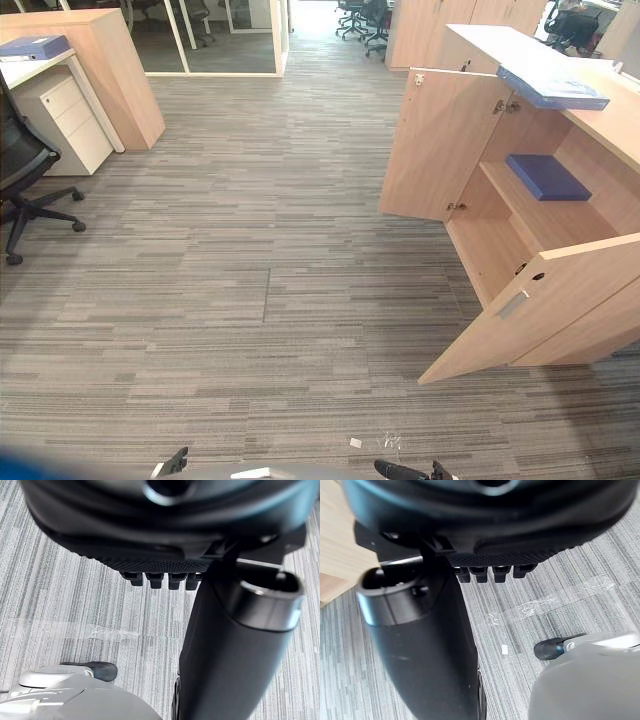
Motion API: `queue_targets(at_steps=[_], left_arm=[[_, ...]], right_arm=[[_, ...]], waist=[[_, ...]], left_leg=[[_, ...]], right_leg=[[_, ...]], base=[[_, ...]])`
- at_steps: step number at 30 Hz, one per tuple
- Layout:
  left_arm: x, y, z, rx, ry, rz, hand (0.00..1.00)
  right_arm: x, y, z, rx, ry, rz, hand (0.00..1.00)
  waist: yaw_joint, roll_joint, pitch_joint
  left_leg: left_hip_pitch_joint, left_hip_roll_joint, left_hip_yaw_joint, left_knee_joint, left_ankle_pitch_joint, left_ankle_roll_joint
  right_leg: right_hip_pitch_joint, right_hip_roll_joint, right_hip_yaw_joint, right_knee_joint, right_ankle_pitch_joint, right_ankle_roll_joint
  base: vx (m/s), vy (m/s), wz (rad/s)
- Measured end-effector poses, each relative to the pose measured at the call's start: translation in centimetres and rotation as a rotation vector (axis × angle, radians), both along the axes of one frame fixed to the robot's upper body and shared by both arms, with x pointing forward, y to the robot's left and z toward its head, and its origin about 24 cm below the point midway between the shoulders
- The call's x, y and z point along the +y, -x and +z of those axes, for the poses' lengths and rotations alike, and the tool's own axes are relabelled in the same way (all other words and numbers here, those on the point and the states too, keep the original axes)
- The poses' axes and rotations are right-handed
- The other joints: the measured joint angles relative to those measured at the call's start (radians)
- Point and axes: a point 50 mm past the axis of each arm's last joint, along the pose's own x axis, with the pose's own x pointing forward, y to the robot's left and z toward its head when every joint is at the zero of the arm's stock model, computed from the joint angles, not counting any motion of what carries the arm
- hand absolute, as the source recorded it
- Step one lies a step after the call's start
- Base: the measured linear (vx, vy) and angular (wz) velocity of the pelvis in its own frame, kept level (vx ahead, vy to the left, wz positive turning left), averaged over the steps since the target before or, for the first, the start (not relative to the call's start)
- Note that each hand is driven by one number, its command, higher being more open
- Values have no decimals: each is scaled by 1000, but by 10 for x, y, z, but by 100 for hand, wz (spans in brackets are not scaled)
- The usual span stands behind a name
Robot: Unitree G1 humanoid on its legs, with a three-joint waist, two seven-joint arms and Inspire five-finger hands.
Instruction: Walk over to the cabinet, pick up the folder, carry it to the office cabinet, place the folder inside the office cabinet, then close the office cabinet door
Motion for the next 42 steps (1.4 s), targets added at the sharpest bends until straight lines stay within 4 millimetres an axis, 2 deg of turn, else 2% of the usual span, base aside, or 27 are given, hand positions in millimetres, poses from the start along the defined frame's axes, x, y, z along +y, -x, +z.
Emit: queue_targets(at_steps=[7,11,23,27,28,29,30,31,32,33,34,35,38,39,41,42], left_arm=[[-1,2,-2,0,59,46,100],[-2,1,-3,3,66,38,100],[0,-6,-1,0,15,-9,100],[2,-10,1,-31,-9,61,100],[3,-13,2,-49,-17,91,100],[4,-18,5,-80,-23,107,100],[3,-21,6,-94,-23,114,100],[0,-26,8,-123,-20,137,100],[1,-32,11,-155,-22,153,100],[2,-35,13,-171,-27,159,100],[4,-38,15,-190,-40,173,100],[5,-38,16,-194,-52,195,100],[5,-37,18,-202,-80,228,100],[6,-37,18,-202,-90,234,100],[6,-39,19,-216,-100,239,100],[6,-39,19,-218,-104,242,100]], right_arm=[[5,-16,1,-36,-27,14,100],[20,-28,1,-61,-73,31,100],[21,-29,1,-61,-50,9,100],[23,-31,3,-73,-27,-13,100],[24,-33,3,-81,-24,-16,100],[24,-37,5,-100,-15,-18,100],[22,-39,6,-110,-8,-19,100],[18,-40,9,-129,8,-22,100],[19,-43,10,-143,13,-22,100],[20,-43,10,-145,13,-18,100],[21,-44,10,-142,15,-10,100],[21,-44,10,-138,19,-8,100],[21,-46,11,-141,23,-7,100],[21,-48,11,-145,23,-6,100],[22,-51,12,-150,23,-4,100],[22,-52,12,-151,22,-5,100]], waist=[[0,5,10],[1,8,18],[7,1,37],[7,-5,44],[10,-8,53],[12,-7,76],[13,-1,85],[14,13,98],[19,11,110],[16,5,117],[20,-3,125],[22,-11,128],[28,-13,126],[29,-13,126],[30,-12,125],[30,-9,123]], left_leg=[[5,0,10,-10,5,1],[15,0,13,-13,5,1],[15,3,30,-22,4,0],[8,7,39,-2,-13,-18],[-11,10,39,40,-35,-18],[-52,20,40,151,-92,-22],[-75,30,40,216,-125,-28],[-128,57,55,346,-187,-52],[-198,74,78,510,-202,-85],[-244,84,95,614,-191,-98],[-328,111,123,780,-203,-87],[-379,135,141,854,-221,-88],[-431,160,147,780,-224,-91],[-451,164,135,691,-215,-91],[-476,178,107,519,-168,-100],[-480,190,82,404,-124,-101]], right_leg=[[2,0,9,-10,9,7],[10,0,12,-11,9,7],[-1,2,27,-12,10,6],[-1,4,31,-10,8,4],[-2,4,28,-3,2,-4],[-9,10,21,38,-25,-16],[-15,16,13,66,-43,-19],[-39,31,-3,133,-91,-33],[-46,31,-15,179,-125,-46],[-46,26,-15,201,-140,-50],[-41,14,-13,238,-168,-54],[-34,-4,-8,261,-189,-55],[-13,-54,23,266,-216,-28],[-5,-84,39,262,-230,-8],[7,-127,61,252,-254,29],[23,-153,72,242,-273,58]], base=[[-15,3,-4],[0,0,0],[-5,-1,-4],[1,-4,-6],[0,0,0],[-13,-18,5],[-45,-28,7],[-48,-21,18],[-51,-16,19],[8,-9,13],[75,-5,0],[119,10,-6],[208,121,-22],[325,250,-32],[359,307,-33],[402,399,-41]])
